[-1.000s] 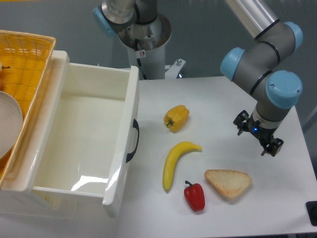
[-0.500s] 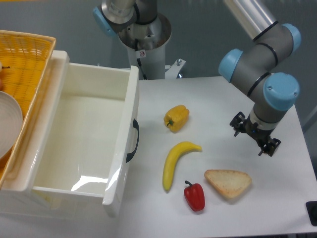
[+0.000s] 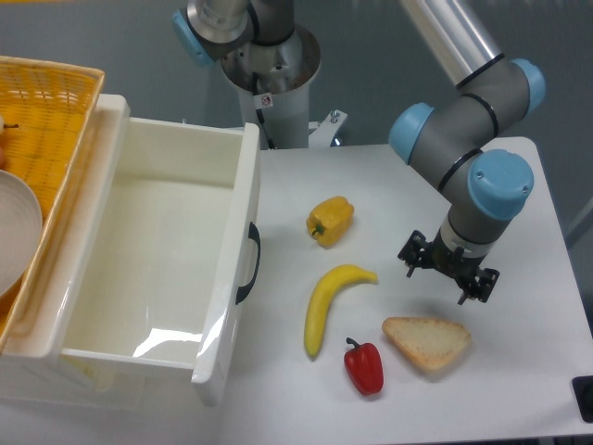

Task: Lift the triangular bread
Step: 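Move the open gripper toward the triangular bread slice, then lower the gripper onto the bread slice's edge and close it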

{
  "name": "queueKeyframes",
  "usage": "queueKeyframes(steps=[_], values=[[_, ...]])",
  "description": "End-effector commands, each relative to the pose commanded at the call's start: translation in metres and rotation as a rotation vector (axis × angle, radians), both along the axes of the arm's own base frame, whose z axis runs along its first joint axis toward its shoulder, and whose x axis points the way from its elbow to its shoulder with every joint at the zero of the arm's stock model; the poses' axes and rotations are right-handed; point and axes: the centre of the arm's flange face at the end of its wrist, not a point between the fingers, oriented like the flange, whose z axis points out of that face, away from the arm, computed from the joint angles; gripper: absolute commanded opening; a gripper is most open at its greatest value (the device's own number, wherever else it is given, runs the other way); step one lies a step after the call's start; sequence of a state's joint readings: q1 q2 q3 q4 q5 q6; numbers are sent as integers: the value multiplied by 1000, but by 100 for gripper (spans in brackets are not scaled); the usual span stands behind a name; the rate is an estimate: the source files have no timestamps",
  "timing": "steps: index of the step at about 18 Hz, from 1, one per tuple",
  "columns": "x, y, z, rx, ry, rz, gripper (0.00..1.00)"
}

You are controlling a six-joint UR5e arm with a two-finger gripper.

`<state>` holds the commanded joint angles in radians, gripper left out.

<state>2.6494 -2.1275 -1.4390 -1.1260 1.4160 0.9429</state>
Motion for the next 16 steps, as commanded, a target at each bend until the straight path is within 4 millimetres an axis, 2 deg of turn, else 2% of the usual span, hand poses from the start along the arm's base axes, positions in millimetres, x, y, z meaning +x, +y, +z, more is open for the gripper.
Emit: queueKeyframes(steps=[2, 8, 10, 11, 14, 16], values=[[3, 14, -3, 12, 10, 43, 100], [-8, 19, -18, 36, 66, -27, 100], [-12, 21, -30, 30, 70, -43, 100], [-13, 20, -36, 18, 77, -69, 100], [-16, 1, -43, 13, 84, -222, 100], [-17, -2, -47, 9, 93, -303, 100]])
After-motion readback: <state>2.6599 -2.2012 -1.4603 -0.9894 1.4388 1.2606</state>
